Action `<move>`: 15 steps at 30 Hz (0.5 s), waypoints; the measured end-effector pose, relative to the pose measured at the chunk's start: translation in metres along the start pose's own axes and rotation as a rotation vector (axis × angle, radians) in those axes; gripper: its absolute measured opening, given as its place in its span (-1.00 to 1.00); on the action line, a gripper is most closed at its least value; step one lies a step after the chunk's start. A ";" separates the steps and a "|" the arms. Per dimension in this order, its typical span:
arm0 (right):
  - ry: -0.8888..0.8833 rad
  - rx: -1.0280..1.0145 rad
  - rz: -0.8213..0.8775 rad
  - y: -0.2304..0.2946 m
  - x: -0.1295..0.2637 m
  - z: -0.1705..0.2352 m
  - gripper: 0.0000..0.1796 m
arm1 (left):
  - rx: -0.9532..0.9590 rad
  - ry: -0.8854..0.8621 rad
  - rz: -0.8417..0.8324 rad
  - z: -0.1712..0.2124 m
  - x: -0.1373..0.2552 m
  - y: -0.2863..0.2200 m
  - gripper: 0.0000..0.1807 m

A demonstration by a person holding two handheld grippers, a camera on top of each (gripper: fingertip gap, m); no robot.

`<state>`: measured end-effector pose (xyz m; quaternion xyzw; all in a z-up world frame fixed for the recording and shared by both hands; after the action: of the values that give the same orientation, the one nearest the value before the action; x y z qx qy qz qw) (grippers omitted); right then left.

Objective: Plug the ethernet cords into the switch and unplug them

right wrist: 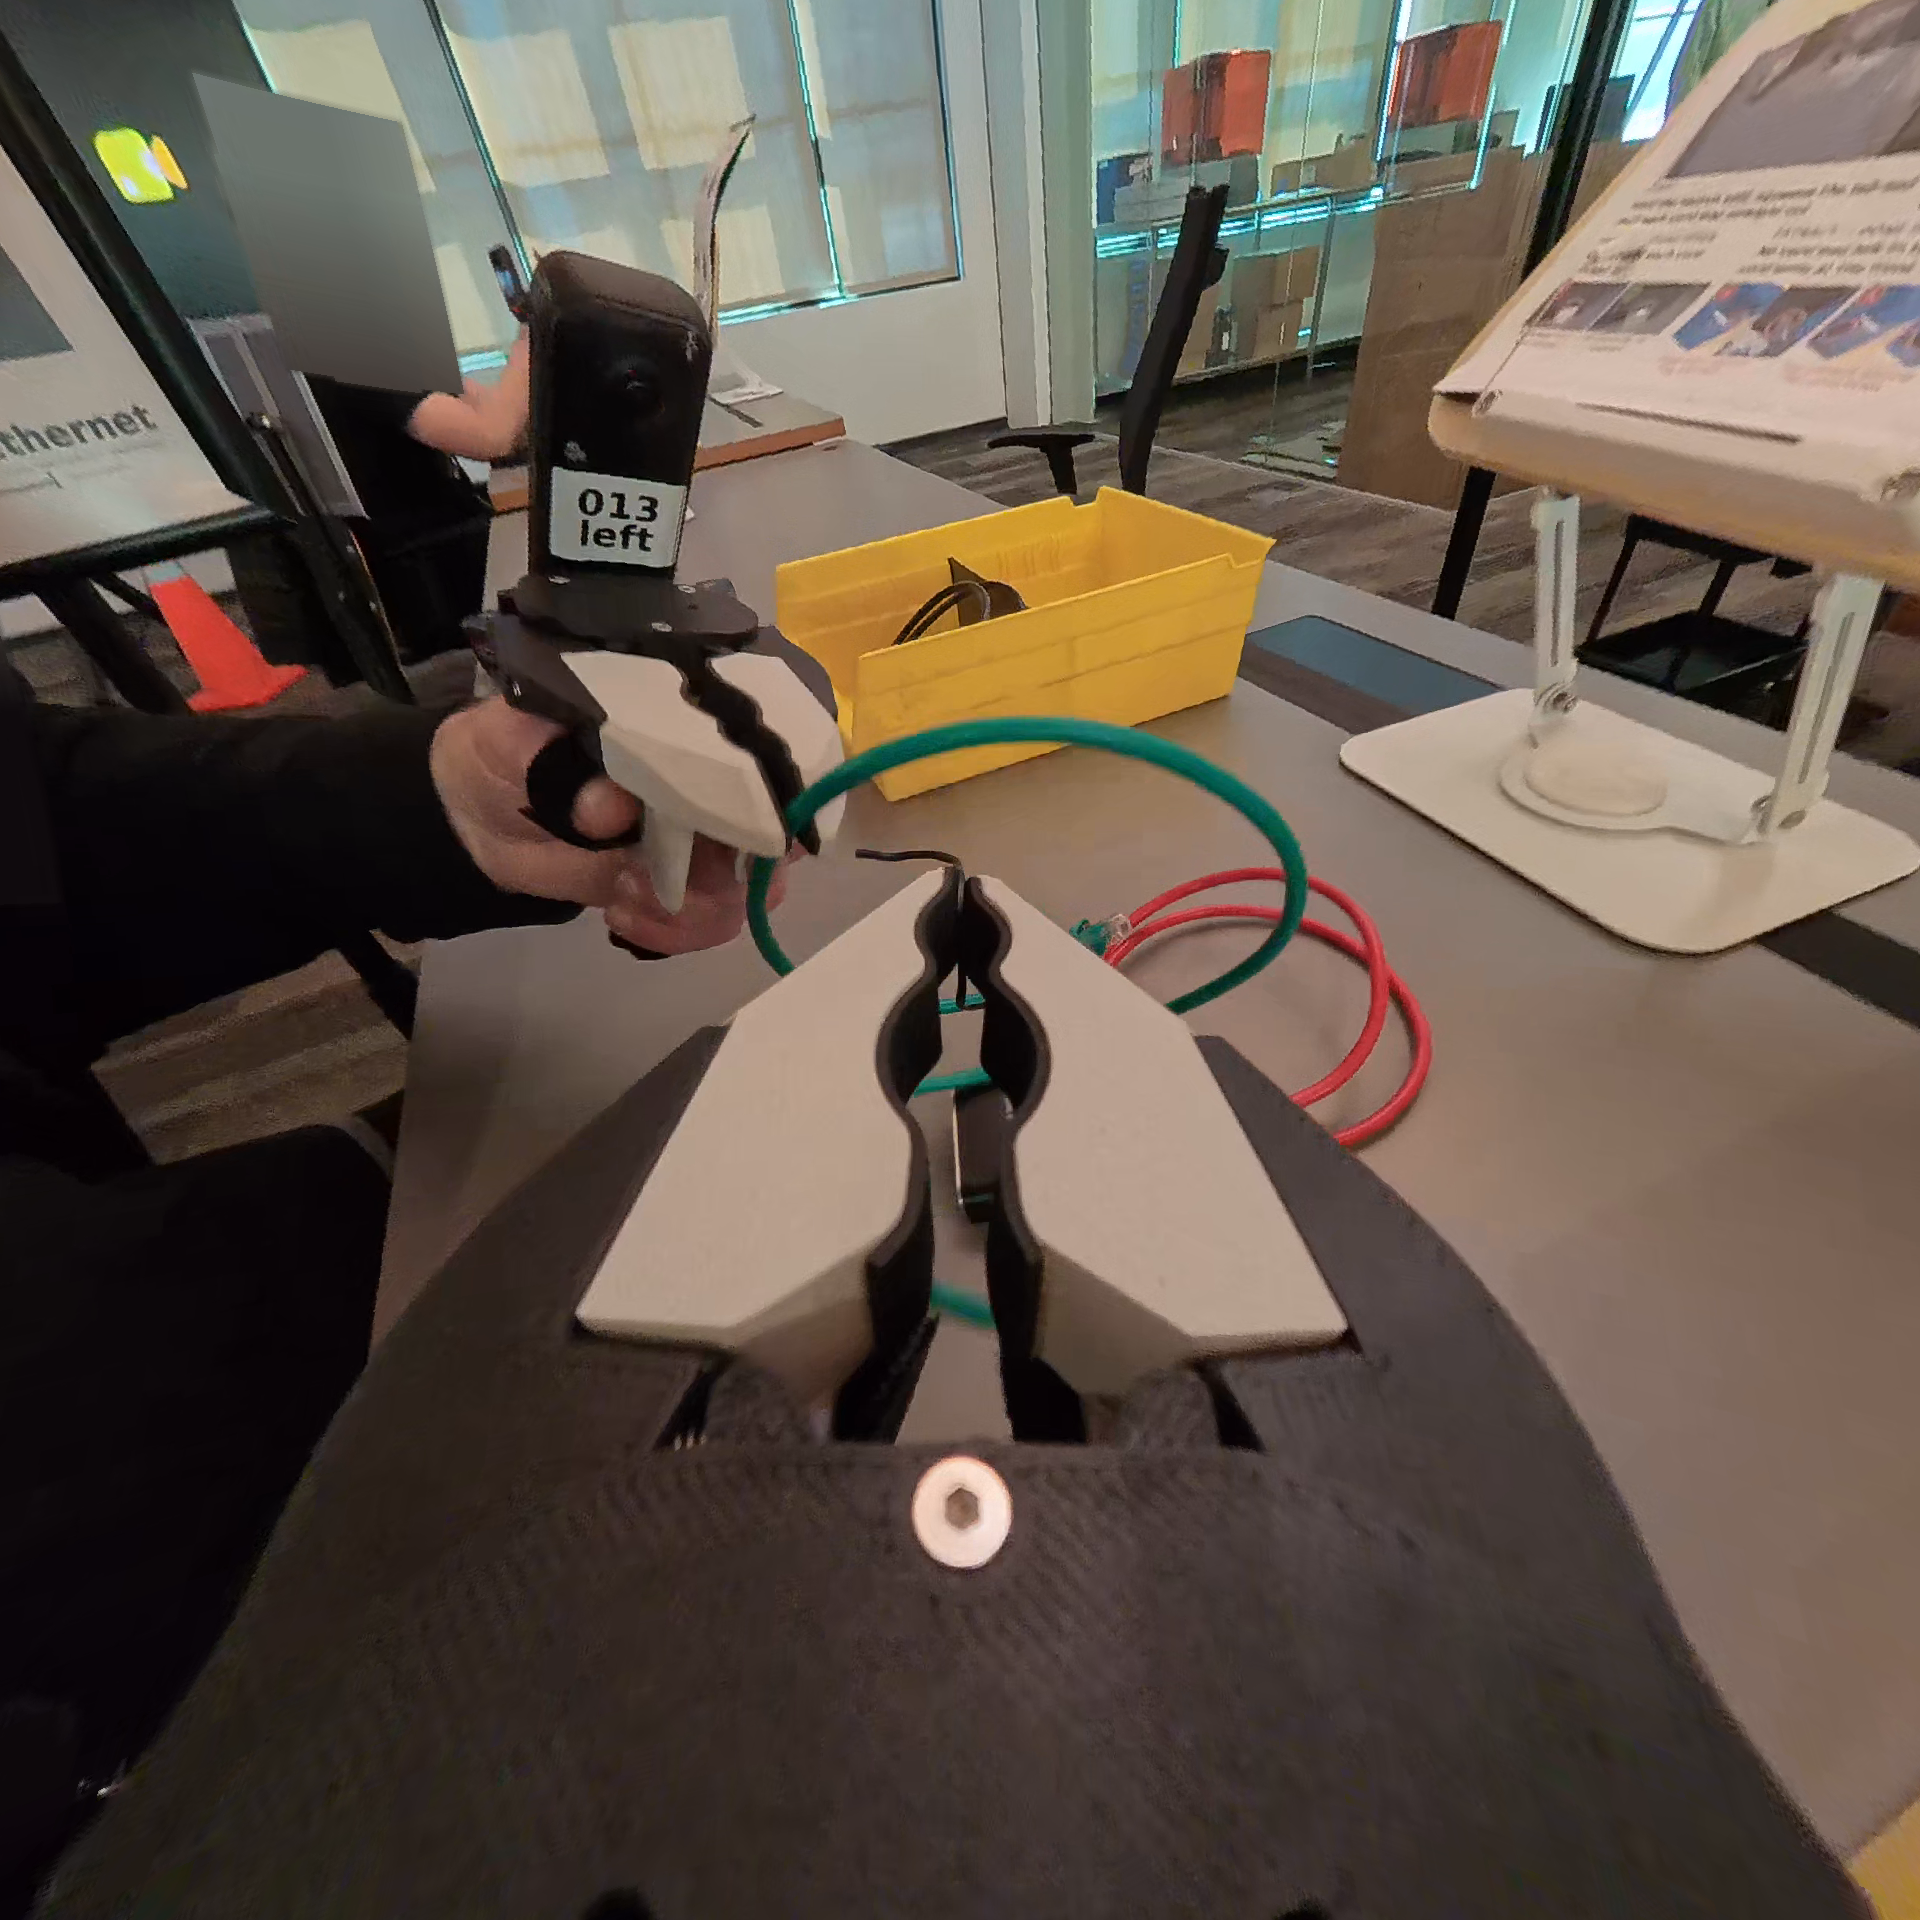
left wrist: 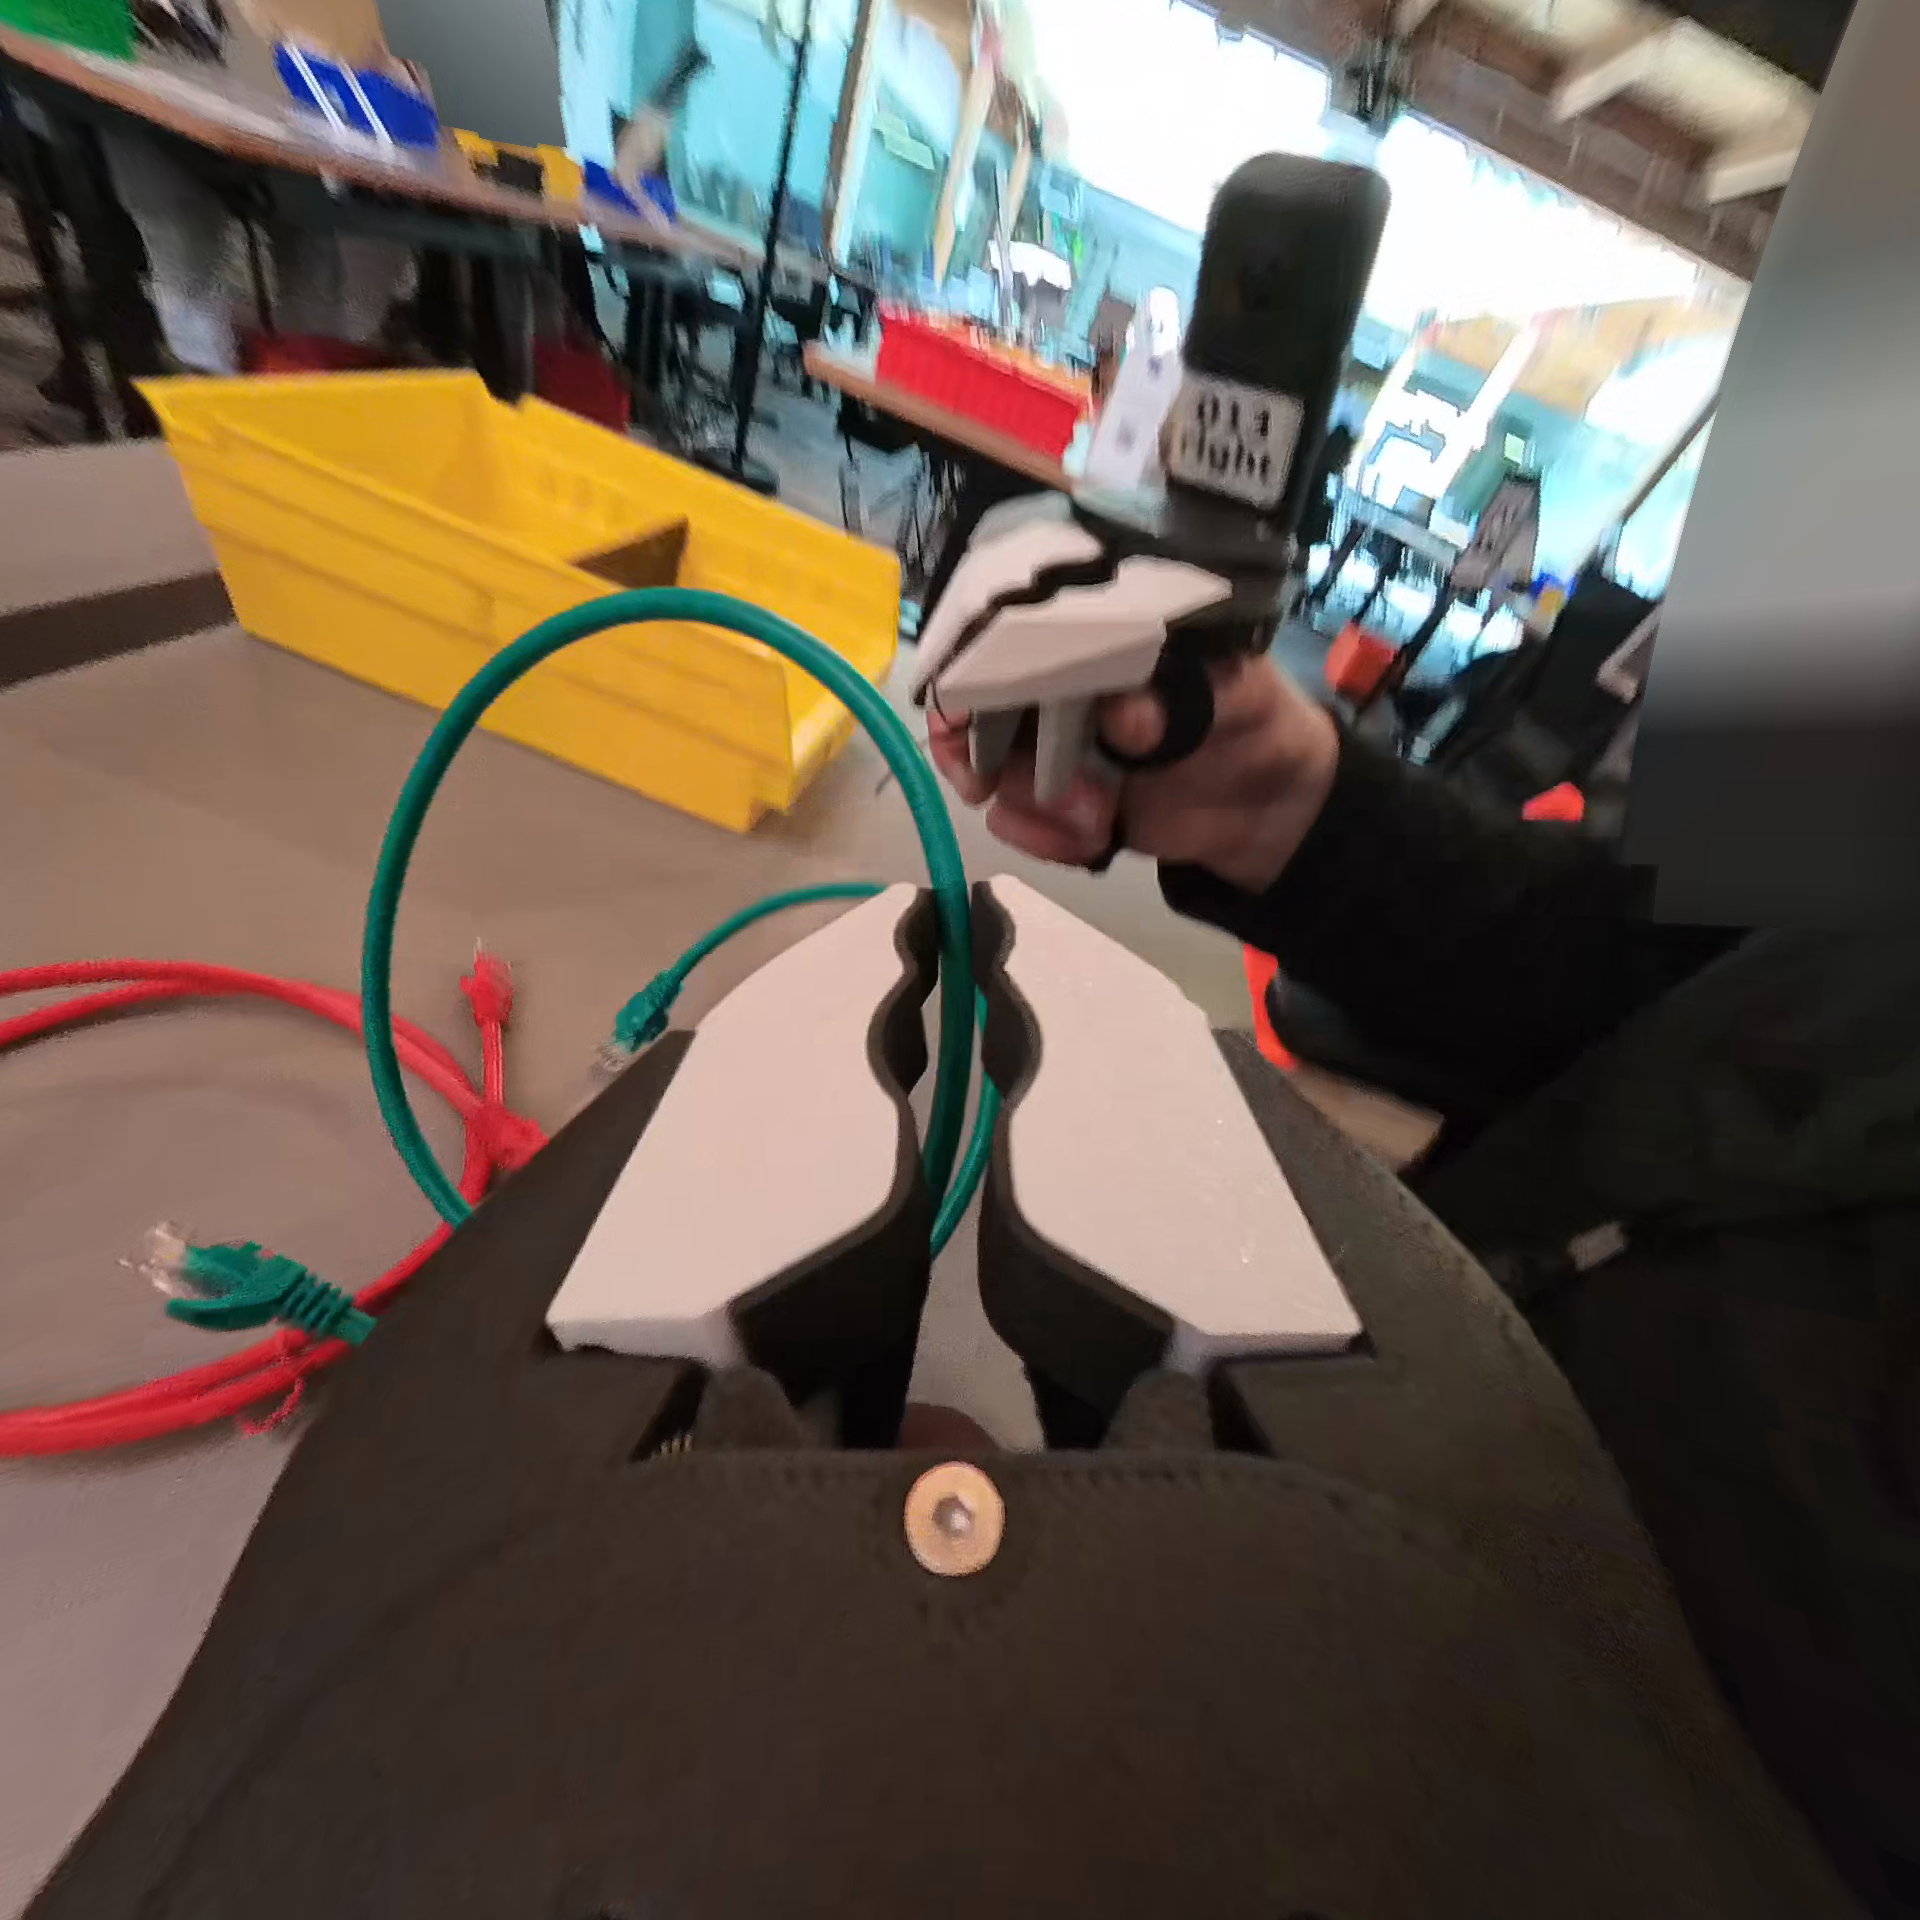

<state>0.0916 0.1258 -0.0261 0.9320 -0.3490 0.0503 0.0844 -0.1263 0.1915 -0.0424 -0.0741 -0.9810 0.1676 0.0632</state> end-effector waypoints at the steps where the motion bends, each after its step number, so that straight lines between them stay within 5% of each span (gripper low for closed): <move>1: 0.007 0.019 0.007 0.000 -0.001 -0.005 -1.00 | 0.026 -0.049 -0.004 -0.004 0.000 -0.001 -0.94; 8: 0.044 0.121 0.035 0.003 -0.009 -0.035 -1.00 | 0.104 -0.219 -0.047 -0.010 0.002 0.002 -0.94; 15: 0.044 0.078 0.085 -0.008 0.011 -0.017 -1.00 | -0.114 0.142 -0.166 0.010 -0.023 0.008 -0.93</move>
<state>0.1045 0.1277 -0.0082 0.9175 -0.3842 0.0877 0.0533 -0.1038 0.1918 -0.0572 -0.0079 -0.9848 0.1002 0.1419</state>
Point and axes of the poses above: each gripper's, where its closed fingertips meet, x back along the fingers, z out of its underside, y = z × x across the jaws, the point moved 10 cm from there along x, back along the fingers, and after that the axes turned 1 degree about z, right-handed, at the moved point
